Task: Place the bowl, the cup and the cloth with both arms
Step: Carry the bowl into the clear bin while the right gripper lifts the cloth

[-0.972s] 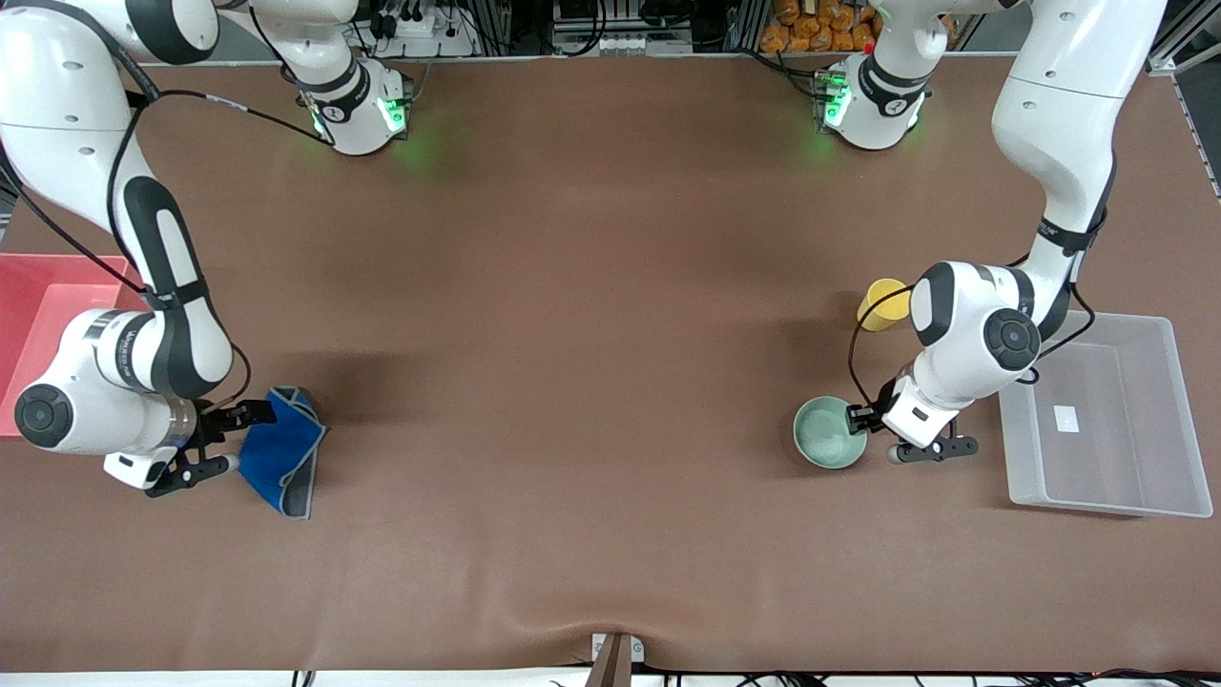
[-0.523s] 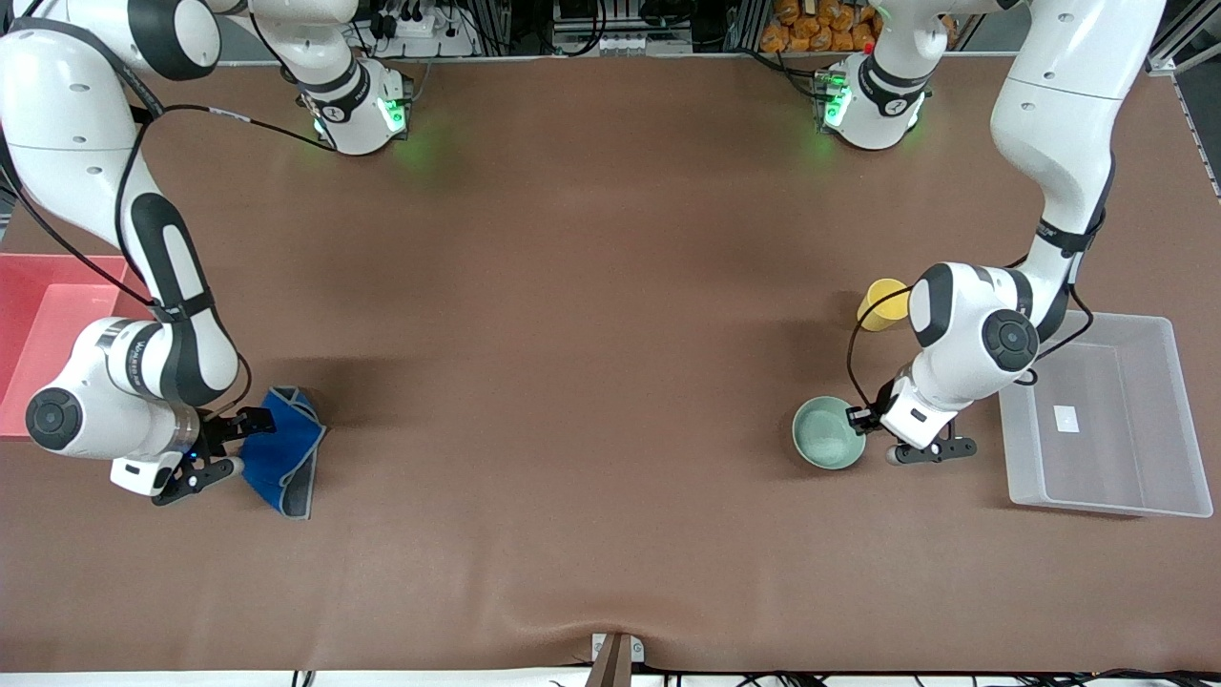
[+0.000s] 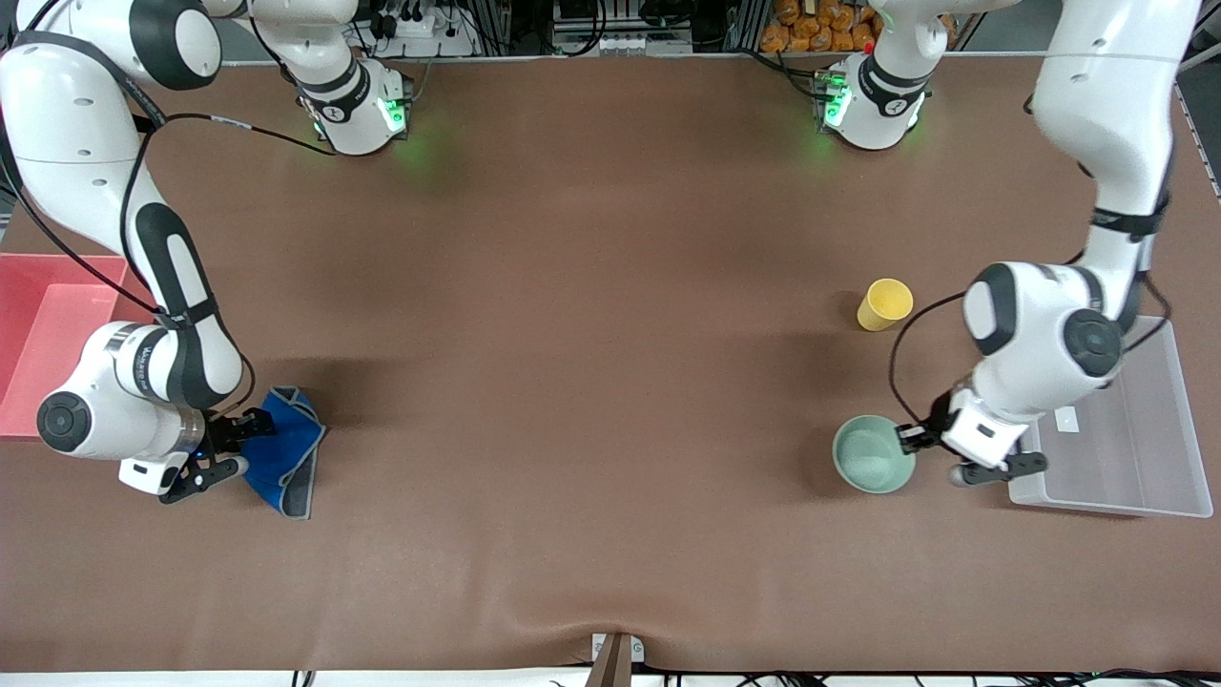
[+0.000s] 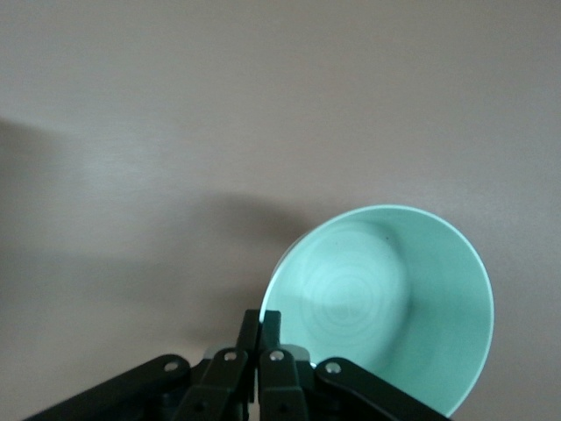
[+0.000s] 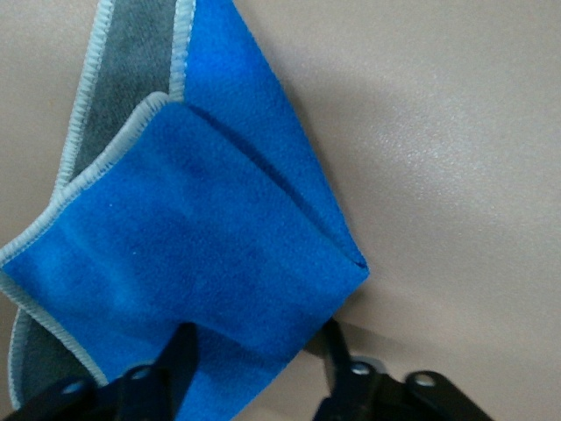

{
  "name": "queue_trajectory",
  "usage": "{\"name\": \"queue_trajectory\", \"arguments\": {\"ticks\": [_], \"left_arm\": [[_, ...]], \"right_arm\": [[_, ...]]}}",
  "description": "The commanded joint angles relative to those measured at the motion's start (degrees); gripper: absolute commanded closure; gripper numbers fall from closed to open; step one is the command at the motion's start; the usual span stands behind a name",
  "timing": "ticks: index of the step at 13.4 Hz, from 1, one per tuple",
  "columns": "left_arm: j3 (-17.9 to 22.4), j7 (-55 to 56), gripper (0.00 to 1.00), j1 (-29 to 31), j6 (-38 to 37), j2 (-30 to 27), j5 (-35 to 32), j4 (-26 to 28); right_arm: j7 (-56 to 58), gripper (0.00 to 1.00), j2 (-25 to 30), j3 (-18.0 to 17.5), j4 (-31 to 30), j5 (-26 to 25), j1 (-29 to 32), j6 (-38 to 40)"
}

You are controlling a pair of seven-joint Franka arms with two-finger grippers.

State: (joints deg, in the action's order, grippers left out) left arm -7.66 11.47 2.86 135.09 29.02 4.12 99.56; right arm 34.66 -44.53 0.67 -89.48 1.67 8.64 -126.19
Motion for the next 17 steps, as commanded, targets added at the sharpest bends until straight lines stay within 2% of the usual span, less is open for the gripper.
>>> {"name": "queue_trajectory", "arguments": {"ticks": [1, 4, 7, 10, 12, 14, 17], "left_arm": [[2.5, -5.8, 1.0, 2.3, -9.2, -4.5, 0.3, -2.1], [5.1, -14.6, 1.0, 5.3, -14.8, -5.3, 0.4, -4.4], [9.8, -25.1, 1.0, 7.1, -19.6, -6.6, 0.8, -5.9], [16.0, -34.3, 1.0, 7.3, -24.8, -8.8, 1.0, -6.3], [19.9, -41.6, 1.0, 7.6, -25.4, -8.7, 1.8, -6.2], [21.1, -46.9, 1.0, 9.5, -25.3, -7.9, 4.5, -6.0], [21.0, -51.4, 1.0, 12.2, -22.8, -5.3, 5.8, -5.9]], "right_arm": [[0.6, 1.0, -0.7, -0.7, 1.2, 2.0, 0.9, 0.7], [0.2, 1.0, -0.6, -0.7, 1.3, 2.1, 0.9, 0.9], [0.1, 1.0, 0.3, -0.8, 1.8, 2.1, 0.5, 2.1], [0.1, 1.0, 4.0, -0.7, 2.5, 1.9, 0.3, 7.1], [0.1, 1.0, 7.3, -0.6, 2.6, 1.9, 0.6, 10.8], [0.0, 1.0, 11.3, -0.3, 2.6, 1.4, 0.9, 16.2], [0.3, 1.0, 16.4, 2.0, 2.7, 0.8, 1.9, 22.7]]}}
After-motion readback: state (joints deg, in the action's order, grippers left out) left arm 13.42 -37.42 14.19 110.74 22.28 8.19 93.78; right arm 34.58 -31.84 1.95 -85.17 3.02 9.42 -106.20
